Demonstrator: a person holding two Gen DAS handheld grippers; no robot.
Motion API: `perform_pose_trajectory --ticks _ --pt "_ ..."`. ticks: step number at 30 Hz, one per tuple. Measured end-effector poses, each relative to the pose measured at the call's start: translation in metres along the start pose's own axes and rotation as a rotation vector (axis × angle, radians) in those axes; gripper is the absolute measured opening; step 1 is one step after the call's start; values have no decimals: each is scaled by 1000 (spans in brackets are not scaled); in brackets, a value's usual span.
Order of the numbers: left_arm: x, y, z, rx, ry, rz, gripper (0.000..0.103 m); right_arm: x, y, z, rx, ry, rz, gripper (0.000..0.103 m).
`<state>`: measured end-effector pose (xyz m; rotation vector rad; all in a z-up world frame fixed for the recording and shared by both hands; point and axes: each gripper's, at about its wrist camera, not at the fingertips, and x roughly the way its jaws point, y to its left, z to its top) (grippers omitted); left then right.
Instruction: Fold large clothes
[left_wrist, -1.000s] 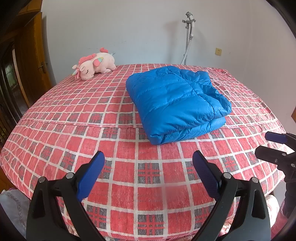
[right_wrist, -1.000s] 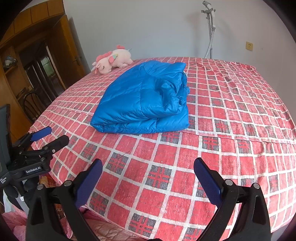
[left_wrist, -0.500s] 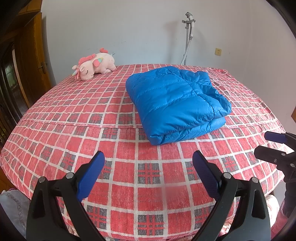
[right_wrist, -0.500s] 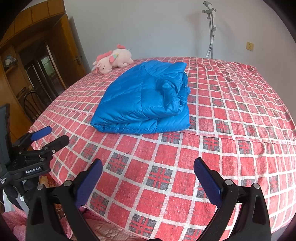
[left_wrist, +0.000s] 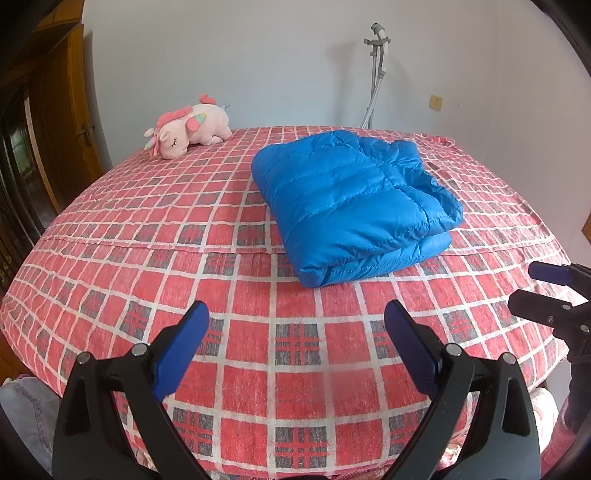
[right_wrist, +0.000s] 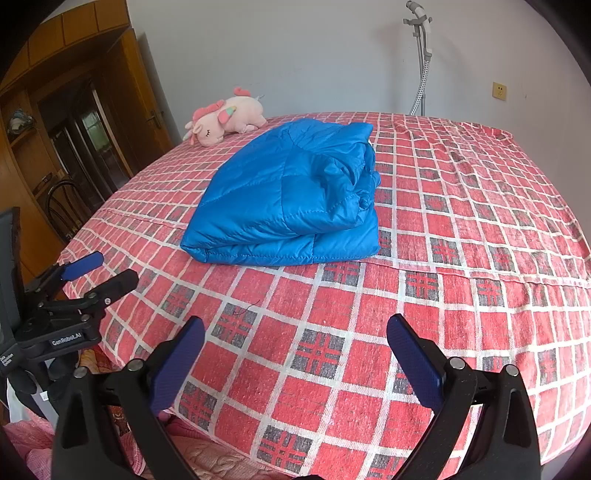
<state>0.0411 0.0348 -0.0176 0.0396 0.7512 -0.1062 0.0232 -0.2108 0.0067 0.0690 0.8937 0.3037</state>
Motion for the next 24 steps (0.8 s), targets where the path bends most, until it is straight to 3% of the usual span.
perform_pose_trajectory --ticks 24 --pt "3 3 0 3 7 -13 95 5 -5 -1 4 14 5 99"
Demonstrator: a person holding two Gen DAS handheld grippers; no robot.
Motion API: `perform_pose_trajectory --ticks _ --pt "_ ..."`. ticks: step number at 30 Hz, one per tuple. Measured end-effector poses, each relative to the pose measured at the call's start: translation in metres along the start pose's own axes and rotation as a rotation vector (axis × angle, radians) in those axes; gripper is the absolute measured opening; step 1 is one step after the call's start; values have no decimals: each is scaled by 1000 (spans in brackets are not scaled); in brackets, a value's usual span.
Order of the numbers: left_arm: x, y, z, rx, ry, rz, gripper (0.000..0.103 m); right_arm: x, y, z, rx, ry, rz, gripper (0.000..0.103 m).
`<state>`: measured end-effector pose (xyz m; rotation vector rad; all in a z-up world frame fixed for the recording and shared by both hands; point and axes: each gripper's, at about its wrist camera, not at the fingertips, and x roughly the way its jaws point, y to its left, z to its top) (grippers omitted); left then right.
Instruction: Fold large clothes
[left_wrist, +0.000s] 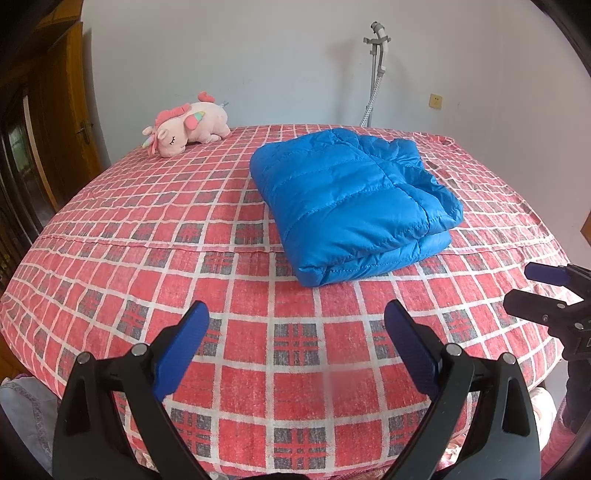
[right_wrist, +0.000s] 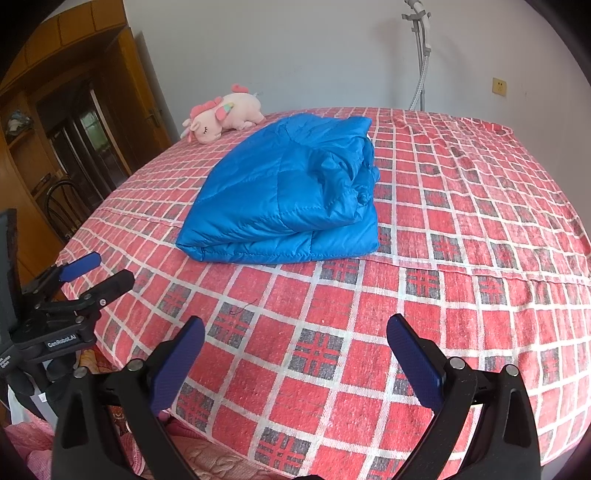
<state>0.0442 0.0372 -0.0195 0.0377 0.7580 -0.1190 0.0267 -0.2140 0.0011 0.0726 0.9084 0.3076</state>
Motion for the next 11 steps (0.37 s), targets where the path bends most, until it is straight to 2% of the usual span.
perform_pose_trajectory --ticks 11 --pt "1 1 0 -2 4 -3 95 0 -3 1 -1 6 4 99"
